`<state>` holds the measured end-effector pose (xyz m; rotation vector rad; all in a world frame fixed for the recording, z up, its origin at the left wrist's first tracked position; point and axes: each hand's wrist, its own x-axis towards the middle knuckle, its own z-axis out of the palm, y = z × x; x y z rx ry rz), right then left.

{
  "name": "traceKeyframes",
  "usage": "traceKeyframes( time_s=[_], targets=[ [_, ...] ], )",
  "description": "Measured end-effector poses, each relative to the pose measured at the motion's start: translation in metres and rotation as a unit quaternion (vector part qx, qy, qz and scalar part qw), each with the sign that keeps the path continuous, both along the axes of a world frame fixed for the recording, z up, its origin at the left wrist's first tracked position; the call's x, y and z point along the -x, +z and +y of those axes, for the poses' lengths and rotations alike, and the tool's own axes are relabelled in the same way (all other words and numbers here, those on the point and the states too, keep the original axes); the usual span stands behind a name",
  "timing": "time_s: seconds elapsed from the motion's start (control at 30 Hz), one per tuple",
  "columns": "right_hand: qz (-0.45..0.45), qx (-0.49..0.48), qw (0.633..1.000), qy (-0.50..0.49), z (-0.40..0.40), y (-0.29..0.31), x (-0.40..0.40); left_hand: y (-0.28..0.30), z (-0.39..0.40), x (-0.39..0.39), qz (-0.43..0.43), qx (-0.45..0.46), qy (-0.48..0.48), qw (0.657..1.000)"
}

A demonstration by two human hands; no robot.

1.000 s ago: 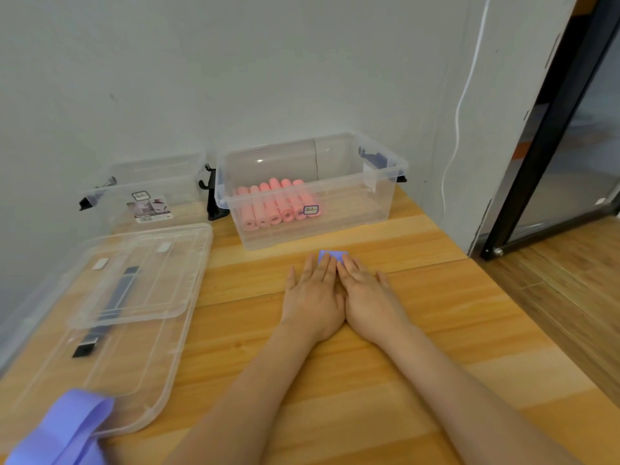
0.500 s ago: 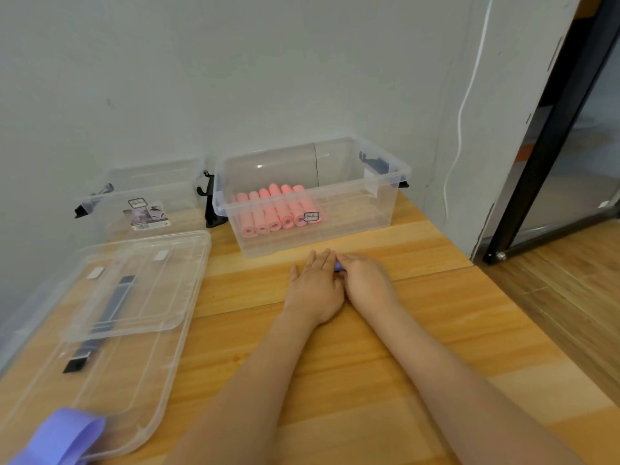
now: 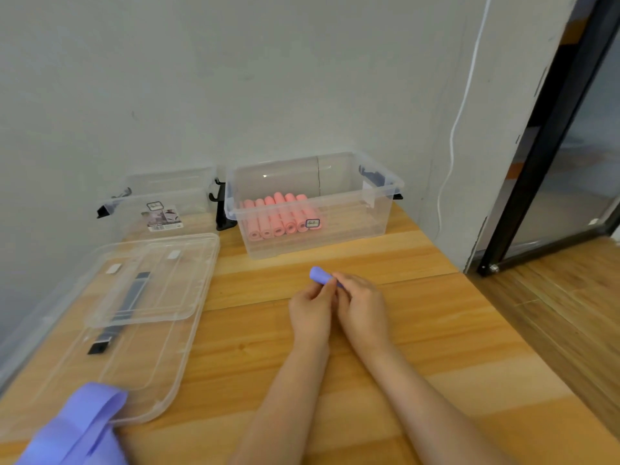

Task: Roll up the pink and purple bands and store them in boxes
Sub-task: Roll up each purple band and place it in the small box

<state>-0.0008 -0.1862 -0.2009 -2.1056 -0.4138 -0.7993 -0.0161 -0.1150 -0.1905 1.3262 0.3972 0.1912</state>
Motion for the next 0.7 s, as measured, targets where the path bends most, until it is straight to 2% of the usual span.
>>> traceKeyframes(
  time_s=[0.13, 0.2, 0.3, 0.4, 0.47, 0.6, 0.7],
  targets=[
    [-0.012, -0.044, 0.999, 0.017, -0.004, 0.001, 0.023, 0.005, -0.002, 0.028, -0.049, 0.060, -0.013, 0.997],
    [0.022, -0.078, 0.996, 0.038, -0.005, -0.001, 0.035, 0.008, 0.002, 0.040, -0.062, 0.052, -0.014, 0.997],
    [0.158, -0.155, 0.970, 0.103, -0.014, 0.002, 0.052, 0.007, 0.017, 0.055, -0.085, -0.098, -0.014, 0.991],
    [0.291, -0.277, 0.900, 0.168, -0.025, 0.007, 0.065, 0.001, 0.033, 0.074, -0.111, -0.250, -0.061, 0.960],
    [0.344, -0.311, 0.863, 0.202, -0.023, 0.009, 0.075, -0.003, 0.038, 0.087, -0.115, -0.291, -0.094, 0.945],
    [0.340, -0.276, 0.883, 0.170, -0.010, 0.009, 0.089, -0.009, 0.036, 0.099, -0.104, -0.376, -0.123, 0.912],
    [0.364, -0.235, 0.883, 0.178, -0.008, 0.013, 0.091, -0.007, 0.037, 0.101, -0.096, -0.380, -0.123, 0.912]
  ],
)
